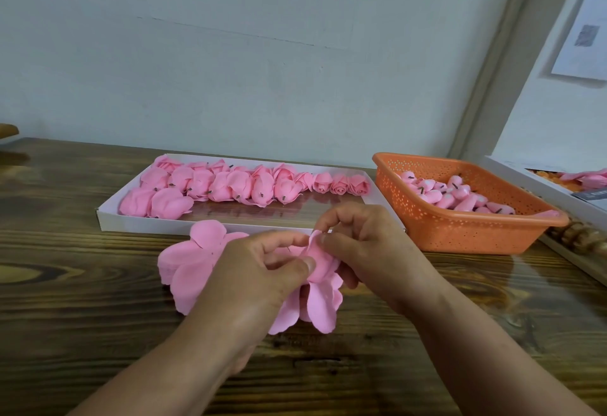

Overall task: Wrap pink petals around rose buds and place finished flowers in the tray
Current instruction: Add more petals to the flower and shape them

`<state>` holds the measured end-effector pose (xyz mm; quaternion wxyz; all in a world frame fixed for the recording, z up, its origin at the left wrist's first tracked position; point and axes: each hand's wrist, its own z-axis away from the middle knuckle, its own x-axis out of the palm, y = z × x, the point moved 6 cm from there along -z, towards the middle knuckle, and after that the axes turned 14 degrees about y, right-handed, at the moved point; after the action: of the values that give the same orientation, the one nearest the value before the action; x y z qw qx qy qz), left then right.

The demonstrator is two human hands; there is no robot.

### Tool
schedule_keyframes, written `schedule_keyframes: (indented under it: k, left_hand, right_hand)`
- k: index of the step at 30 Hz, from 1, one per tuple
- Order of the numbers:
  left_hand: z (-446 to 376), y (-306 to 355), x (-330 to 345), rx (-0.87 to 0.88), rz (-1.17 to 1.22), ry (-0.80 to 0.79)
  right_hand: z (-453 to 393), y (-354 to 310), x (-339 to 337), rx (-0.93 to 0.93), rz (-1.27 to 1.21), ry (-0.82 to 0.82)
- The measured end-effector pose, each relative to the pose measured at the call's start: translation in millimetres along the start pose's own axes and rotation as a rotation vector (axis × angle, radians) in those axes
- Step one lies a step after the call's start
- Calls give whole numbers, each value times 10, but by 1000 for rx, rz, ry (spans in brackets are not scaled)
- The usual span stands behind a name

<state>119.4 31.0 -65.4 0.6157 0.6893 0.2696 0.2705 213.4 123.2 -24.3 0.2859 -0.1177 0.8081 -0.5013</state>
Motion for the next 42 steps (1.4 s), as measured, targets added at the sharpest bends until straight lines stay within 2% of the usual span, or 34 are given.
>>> schedule_keyframes:
  k: [8, 11, 17, 20, 24, 26, 33, 37, 42]
  left_hand:
    - [-20, 91, -9, 76, -52, 42]
    - [-57, 68, -55, 34, -56, 24]
    - [-86, -77, -114, -318, 265, -346]
    - [-54, -104, -135, -346, 378, -457]
    - [30, -57, -123, -285, 437, -599]
    - [21, -63, -122, -256, 425, -567]
    - [-84, -162, -179, -296, 241, -267]
    - [-127, -36, -114, -283, 362, -209]
    - [-179, 7, -115, -334, 551, -194]
  right_hand:
    - [-67, -57, 12, -55, 54, 11]
    - [-71, -50, -10, -50, 67, 5]
    - [-42, -81, -74, -14, 22, -58]
    - [-3, -136, -90, -4, -88, -98]
    - [40, -242, -151, -9, -225, -127]
    - [39, -274, -189, -34, -196, -109]
    - [-12, -241, -218, -180, 193, -39]
    - [-40, -278, -157, -255, 321, -31]
    - [-136, -284, -195, -232, 312, 4]
